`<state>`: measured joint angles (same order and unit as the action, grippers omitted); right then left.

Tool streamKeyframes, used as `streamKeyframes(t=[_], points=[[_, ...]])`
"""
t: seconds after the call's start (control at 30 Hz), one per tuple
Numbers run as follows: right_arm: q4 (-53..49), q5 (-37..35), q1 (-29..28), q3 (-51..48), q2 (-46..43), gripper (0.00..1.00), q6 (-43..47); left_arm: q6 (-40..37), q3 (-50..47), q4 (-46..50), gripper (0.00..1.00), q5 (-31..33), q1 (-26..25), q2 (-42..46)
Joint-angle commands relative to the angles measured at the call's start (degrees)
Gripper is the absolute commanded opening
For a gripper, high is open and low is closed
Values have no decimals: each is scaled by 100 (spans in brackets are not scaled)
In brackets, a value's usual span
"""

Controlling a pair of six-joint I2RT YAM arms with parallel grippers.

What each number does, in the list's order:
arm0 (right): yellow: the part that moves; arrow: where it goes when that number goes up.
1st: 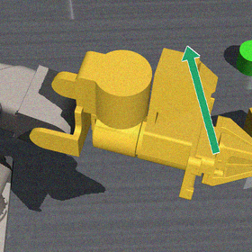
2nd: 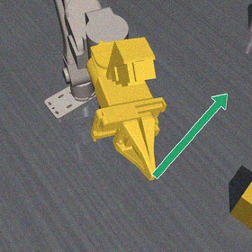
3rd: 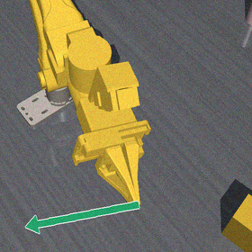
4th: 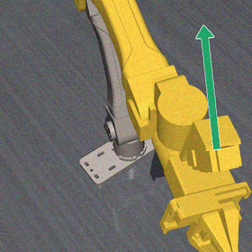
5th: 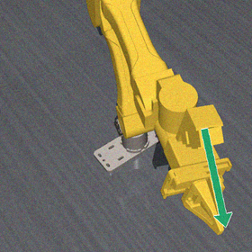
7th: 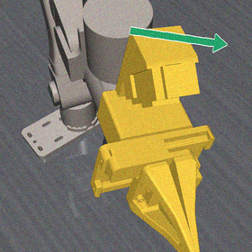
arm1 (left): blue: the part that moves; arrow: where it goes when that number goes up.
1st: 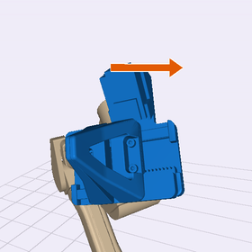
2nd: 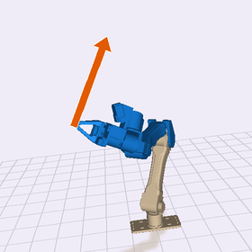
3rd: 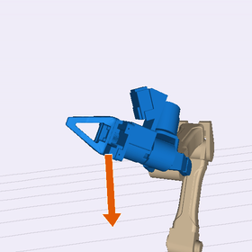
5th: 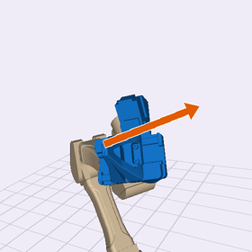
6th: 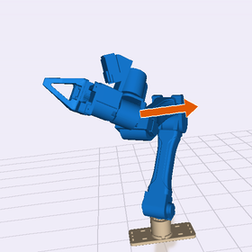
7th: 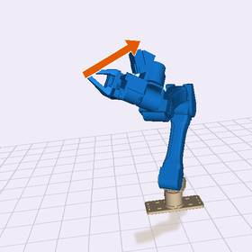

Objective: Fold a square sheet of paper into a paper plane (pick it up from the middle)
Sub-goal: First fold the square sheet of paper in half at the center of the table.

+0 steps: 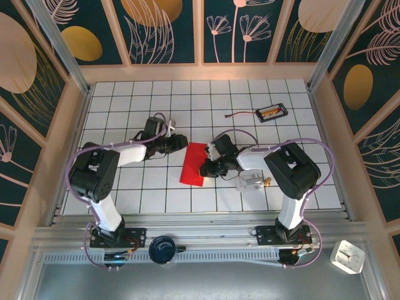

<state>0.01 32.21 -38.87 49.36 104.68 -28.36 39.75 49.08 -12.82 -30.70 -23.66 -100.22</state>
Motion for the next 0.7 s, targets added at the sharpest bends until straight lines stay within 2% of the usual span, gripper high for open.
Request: streamKeyframes(t=[0.0, 0.13, 0.37, 0.5, 0.67], points=[[-943, -1138, 46, -269, 577, 7, 234, 233, -517, -12, 34, -358, -351, 295], [-934, -1138, 47, -252, 600, 7, 239, 235, -956, 111, 31, -511, -464, 416], [-937, -1160, 46, -265, 634, 7, 269, -321, -1264, 871, 27, 123, -293, 366], [-951, -1182, 46, -269, 630, 7, 288, -359, -1468, 910, 25, 375, -139, 783], [-997, -1208, 55, -261, 611, 7, 292, -116, -1716, 567, 29, -200, -336, 1508]])
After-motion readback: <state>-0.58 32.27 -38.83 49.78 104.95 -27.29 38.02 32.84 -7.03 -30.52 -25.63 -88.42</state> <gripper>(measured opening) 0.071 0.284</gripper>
